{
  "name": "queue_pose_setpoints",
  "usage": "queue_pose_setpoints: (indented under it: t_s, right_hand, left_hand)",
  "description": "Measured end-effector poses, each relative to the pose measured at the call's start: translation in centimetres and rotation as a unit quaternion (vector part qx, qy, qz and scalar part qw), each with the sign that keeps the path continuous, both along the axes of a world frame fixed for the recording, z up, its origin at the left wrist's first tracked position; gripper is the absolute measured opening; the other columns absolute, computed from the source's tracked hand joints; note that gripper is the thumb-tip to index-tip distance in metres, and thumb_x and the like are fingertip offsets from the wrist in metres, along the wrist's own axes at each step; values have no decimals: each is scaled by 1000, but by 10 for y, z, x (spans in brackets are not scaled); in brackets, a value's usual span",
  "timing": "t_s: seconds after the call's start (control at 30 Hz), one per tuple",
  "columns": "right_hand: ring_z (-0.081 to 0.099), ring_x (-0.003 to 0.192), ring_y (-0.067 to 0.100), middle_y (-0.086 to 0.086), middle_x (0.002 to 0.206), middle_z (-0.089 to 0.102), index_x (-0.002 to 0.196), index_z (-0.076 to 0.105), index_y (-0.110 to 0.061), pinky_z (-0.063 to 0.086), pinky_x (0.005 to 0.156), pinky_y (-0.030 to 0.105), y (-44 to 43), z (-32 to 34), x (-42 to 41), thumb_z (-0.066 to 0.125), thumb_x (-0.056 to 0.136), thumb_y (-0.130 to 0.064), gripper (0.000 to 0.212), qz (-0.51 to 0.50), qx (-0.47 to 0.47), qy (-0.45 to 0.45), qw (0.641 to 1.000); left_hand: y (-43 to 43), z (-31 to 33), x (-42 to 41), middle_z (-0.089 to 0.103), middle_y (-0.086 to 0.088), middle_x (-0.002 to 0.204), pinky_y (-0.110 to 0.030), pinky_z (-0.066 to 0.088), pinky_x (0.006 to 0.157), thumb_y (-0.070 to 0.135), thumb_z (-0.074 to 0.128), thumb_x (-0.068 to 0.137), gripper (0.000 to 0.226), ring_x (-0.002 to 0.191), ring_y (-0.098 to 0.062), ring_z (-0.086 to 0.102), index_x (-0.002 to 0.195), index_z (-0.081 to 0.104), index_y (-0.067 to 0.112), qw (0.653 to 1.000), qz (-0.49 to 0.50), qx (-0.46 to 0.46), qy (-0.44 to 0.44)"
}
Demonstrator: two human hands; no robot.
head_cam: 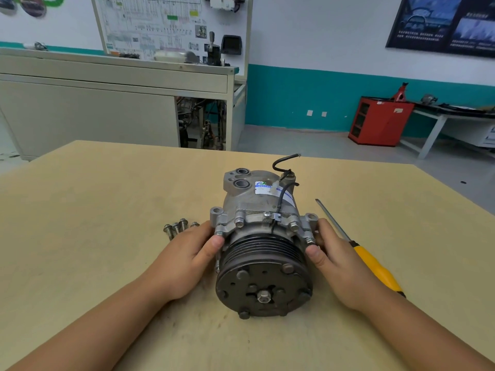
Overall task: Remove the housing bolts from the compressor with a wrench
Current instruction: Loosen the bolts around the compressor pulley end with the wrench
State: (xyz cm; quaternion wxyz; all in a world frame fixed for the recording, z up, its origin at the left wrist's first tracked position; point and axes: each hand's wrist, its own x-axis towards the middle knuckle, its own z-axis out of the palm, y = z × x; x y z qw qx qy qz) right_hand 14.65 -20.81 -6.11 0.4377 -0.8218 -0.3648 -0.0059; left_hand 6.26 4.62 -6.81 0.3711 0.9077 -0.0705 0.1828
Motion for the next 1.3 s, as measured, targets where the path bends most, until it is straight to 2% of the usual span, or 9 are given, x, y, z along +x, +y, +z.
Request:
queue_pose_setpoints:
  t_s: [0.07, 0.17, 0.33, 0.43, 0.57, 0.8, 0.93, 1.17, 1.3]
  right_hand:
    - [63, 90, 31, 8, 98, 68, 114, 42, -34, 48, 78, 51, 0, -1, 0, 26, 70, -91, 74, -1, -12, -10, 1000]
    - [62, 92, 15, -8, 103, 66, 111, 42, -36, 49, 80, 44, 0, 0, 0, 24, 72, -89, 69, -8, -13, -21, 1000]
    - [60, 84, 6, -12, 96, 63, 109, 41, -33, 47, 74, 31, 3, 0, -1, 20, 70, -91, 73, -25, -14, -28, 999]
    - [55, 87, -4, -19, 92, 59, 99, 38, -37, 39, 66, 12, 6, 0, -3, 16, 70, -91, 65, -39, -7, -47, 998]
    - [52, 91, -8, -22, 90, 56, 95, 37, -39, 37, 64, 8, 7, -1, -5, 13, 72, -89, 60, -54, 0, -65, 996]
    - [56, 93, -2, -20, 96, 60, 102, 43, -35, 43, 69, 15, 13, 0, -14, 14, 73, -88, 67, -71, 63, -69, 993]
    - [59, 85, 2, -13, 89, 65, 108, 49, -23, 46, 70, 25, 10, 6, -16, 15, 73, -88, 81, -73, 66, -77, 992]
    - [49, 54, 1, -9, 67, 61, 76, 42, -38, 37, 54, 28, 14, 29, -18, 27, 76, -83, 49, -92, 109, -41, 989]
    - [48, 59, 7, -8, 66, 57, 70, 49, -33, 37, 57, 28, 22, 46, -18, 35, 72, -74, 43, -98, 134, 32, 986]
  left_hand:
    - [0, 0, 0, 64, 0, 93, -38, 43, 82, 91, 3, 71, 88, 90, -18, 57, 99, 55, 26, 1000, 2, 13, -3]
    - [0, 0, 0, 63, -1, 92, -39, 43, 82, 91, 1, 70, 96, 90, -20, 56, 99, 57, 19, 1000, 13, 24, -2]
    - [-4, 1, 1, 59, 7, 83, -35, 42, 76, 90, 1, 72, 70, 82, -18, 55, 85, 45, 37, 999, 27, 28, -34]
    - [-4, 0, 2, 60, 2, 84, -40, 43, 77, 89, 0, 72, 82, 82, -20, 55, 90, 51, 27, 999, 23, 18, -30]
    - [-6, 1, 2, 61, 0, 89, -44, 44, 80, 90, 1, 72, 92, 86, -22, 55, 95, 56, 20, 1000, 20, 3, -20]
    - [-17, 8, -3, 66, -3, 87, -31, 42, 75, 95, -2, 63, 110, 83, -19, 59, 99, 62, 12, 997, 46, -43, -41]
    - [-21, 12, -7, 66, -6, 81, -39, 44, 75, 97, -3, 59, 115, 79, -23, 59, 89, 62, 7, 996, 52, -60, -28]
    - [-22, 27, -6, 64, -24, 81, -51, 47, 84, 101, 27, 51, 115, 78, -36, 59, 79, 59, -6, 979, 66, -193, 9]
    - [-21, 39, -5, 65, 5, 61, -46, 50, 78, 63, 47, 87, 48, 66, -19, 56, 55, 67, 32, 957, 95, -270, 39]
